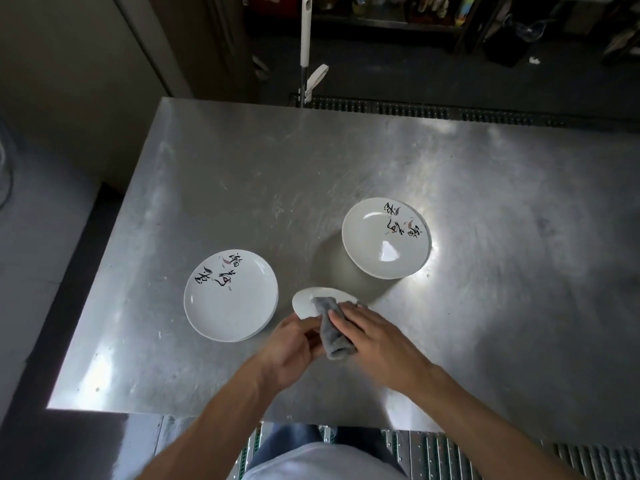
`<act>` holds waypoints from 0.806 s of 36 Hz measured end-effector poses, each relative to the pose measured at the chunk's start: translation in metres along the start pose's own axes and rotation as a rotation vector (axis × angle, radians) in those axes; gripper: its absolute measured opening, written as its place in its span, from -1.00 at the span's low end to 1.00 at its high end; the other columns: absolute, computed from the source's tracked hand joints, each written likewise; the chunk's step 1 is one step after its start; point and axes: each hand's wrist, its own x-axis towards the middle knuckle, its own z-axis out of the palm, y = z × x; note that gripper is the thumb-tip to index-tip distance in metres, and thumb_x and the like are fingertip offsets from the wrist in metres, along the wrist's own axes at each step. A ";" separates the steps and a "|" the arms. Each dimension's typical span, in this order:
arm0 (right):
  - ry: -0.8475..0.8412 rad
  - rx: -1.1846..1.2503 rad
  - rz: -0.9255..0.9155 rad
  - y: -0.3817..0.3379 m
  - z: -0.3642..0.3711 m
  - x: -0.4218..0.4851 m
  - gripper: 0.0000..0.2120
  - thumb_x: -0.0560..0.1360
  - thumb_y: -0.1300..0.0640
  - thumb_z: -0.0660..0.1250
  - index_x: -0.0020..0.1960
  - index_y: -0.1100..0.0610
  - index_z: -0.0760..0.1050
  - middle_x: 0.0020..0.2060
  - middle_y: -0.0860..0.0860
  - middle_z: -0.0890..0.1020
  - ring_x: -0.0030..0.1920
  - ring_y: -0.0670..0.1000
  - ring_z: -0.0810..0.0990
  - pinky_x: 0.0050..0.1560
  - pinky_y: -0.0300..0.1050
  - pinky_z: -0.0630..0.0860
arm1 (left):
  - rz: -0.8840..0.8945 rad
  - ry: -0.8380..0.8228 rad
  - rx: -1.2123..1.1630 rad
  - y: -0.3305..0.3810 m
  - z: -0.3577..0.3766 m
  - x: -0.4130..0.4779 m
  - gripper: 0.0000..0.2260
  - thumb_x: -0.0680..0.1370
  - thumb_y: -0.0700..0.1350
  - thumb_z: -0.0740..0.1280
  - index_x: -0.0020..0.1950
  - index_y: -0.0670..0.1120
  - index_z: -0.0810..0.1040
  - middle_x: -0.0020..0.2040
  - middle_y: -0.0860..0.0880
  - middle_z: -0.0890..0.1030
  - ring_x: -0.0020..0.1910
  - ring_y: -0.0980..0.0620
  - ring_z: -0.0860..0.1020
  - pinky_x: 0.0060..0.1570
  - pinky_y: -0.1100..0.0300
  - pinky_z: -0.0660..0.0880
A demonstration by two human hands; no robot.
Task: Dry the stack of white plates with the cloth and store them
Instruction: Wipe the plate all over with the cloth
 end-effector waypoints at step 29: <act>0.547 1.014 1.152 0.078 -0.075 0.007 -0.83 0.45 0.23 0.46 -0.25 0.26 0.53 -0.47 0.27 0.56 -0.54 0.08 0.44 -0.46 -0.11 0.44 | 0.359 0.369 0.550 0.031 0.050 0.042 -0.83 0.66 -0.23 0.29 0.22 -0.14 0.60 -0.02 -0.18 0.72 -0.03 -0.17 0.72 -0.12 -0.12 0.69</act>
